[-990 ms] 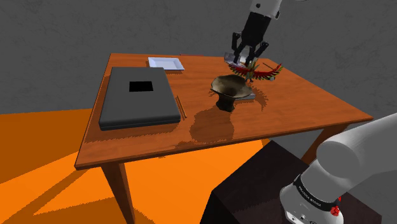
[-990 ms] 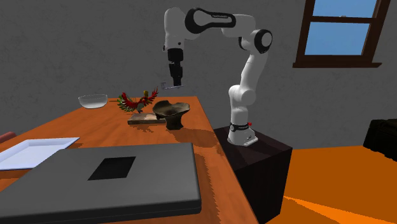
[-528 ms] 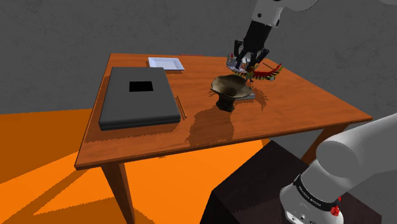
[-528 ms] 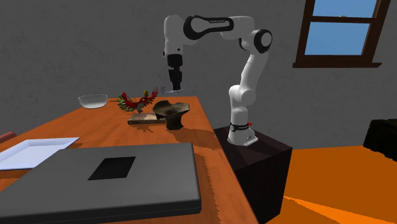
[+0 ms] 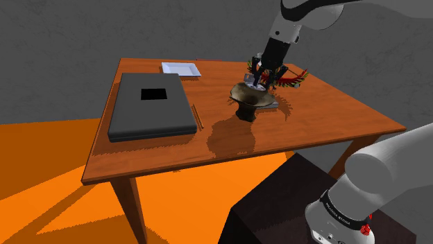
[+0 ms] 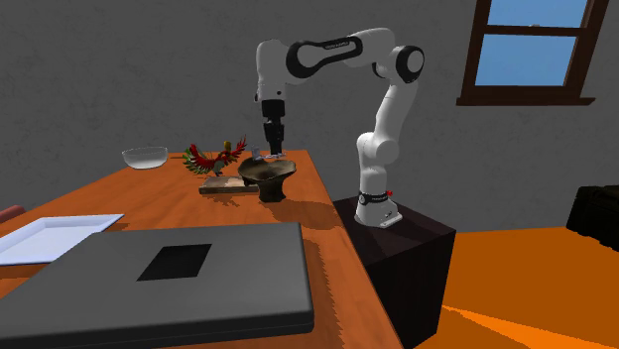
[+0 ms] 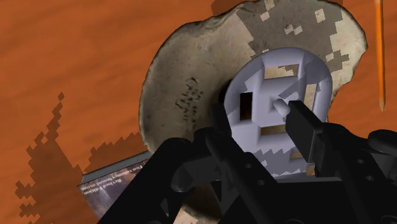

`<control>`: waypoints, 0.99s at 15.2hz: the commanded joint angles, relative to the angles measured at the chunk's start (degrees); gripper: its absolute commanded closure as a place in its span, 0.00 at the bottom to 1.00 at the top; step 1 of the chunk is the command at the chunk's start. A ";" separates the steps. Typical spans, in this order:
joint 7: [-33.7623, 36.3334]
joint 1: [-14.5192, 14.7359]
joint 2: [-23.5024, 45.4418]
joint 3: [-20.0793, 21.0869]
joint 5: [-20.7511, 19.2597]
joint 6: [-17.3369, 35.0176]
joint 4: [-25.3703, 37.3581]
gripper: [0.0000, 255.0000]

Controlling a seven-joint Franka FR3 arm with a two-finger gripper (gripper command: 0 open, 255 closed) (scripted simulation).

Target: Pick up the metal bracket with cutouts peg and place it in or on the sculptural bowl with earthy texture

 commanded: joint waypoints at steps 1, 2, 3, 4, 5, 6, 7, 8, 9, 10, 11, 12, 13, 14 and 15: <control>-0.29 -0.03 0.11 -0.02 0.05 1.06 -0.94 1.00; -0.29 -0.03 0.12 -0.02 0.05 1.06 -0.93 1.00; -0.29 -0.03 0.12 -0.02 0.05 1.06 -0.93 1.00; -0.29 -0.03 0.12 -0.02 0.05 1.06 -0.93 1.00; -0.29 -0.03 0.12 -0.02 0.05 1.06 -0.93 1.00; -0.29 -0.03 0.12 -0.02 0.05 1.06 -0.93 1.00; -0.29 -0.03 0.12 -0.02 0.05 1.06 -0.93 1.00; -0.29 -0.03 0.12 -0.02 0.05 1.06 -0.93 1.00; -0.29 -0.03 0.12 -0.02 0.05 1.06 -0.93 0.00; -0.29 -0.03 0.12 -0.02 0.05 1.06 -0.93 0.00; -0.29 -0.03 0.12 -0.02 0.05 1.06 -0.93 0.00; -0.29 -0.03 0.12 -0.02 0.05 1.06 -0.93 0.00; -0.29 -0.03 0.12 -0.02 0.05 1.06 -0.93 0.00; -0.29 -0.03 0.12 -0.02 0.05 1.06 -0.93 0.00; -0.23 -0.18 -0.10 -0.33 -0.18 -0.88 0.77 0.00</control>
